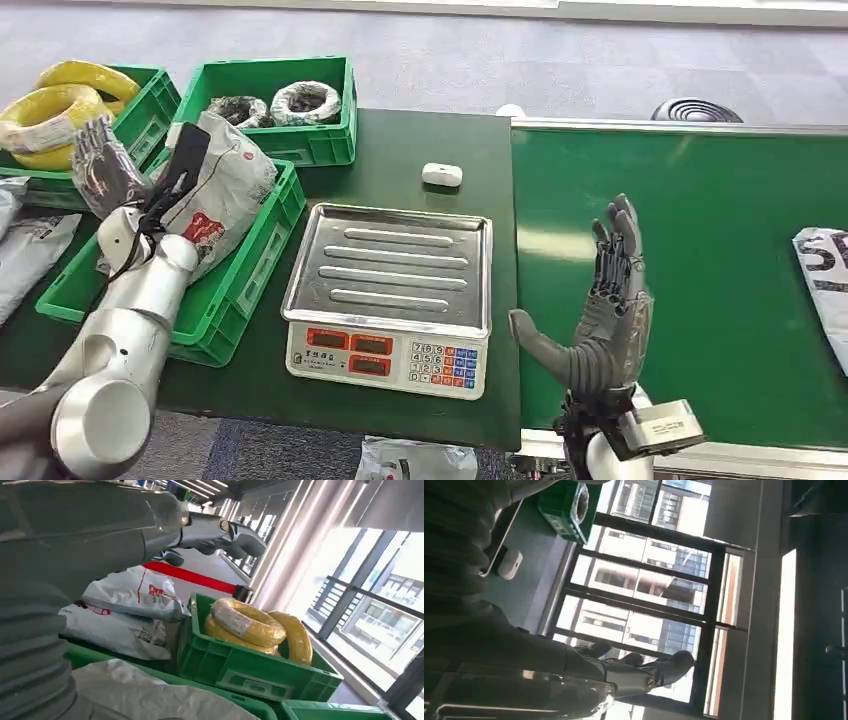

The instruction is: Moved the parcel from conveyor to table for the left to box.

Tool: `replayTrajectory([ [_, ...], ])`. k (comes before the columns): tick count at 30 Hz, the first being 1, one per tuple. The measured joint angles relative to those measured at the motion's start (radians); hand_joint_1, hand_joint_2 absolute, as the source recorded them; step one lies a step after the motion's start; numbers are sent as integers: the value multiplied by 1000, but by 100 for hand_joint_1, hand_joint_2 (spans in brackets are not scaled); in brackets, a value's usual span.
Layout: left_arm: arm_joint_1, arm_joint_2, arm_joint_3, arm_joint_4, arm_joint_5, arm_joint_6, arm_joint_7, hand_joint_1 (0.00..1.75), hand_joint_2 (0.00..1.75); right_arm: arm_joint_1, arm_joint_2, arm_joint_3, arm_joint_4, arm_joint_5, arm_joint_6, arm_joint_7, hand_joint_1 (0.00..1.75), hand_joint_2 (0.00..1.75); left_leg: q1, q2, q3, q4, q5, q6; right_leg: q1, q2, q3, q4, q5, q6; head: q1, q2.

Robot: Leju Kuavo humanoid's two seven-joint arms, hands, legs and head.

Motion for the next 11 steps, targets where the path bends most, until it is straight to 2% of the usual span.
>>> replayTrajectory([
  [7, 6, -3, 23, -4, 3, 0, -31, 0, 175, -7, -3, 1, 10, 0, 0, 0, 0, 175, 0, 0, 0, 0, 0, 0, 0, 0, 0, 0, 0, 0, 0, 0],
  [9, 11, -10, 38, -26, 34, 0, -92, 0, 175, -11, -3, 1, 13, 1, -3, 0, 0, 175, 0, 0, 0, 0, 0, 0, 0, 0, 0, 0, 0, 0, 0, 0],
  [11, 11, -36, 73, -69, 111, 1, -239, 0, 175, -17, -3, 0, 20, 40, -42, 10, 0, 175, 0, 0, 0, 0, 0, 0, 0, 0, 0, 0, 0, 0, 0, 0],
])
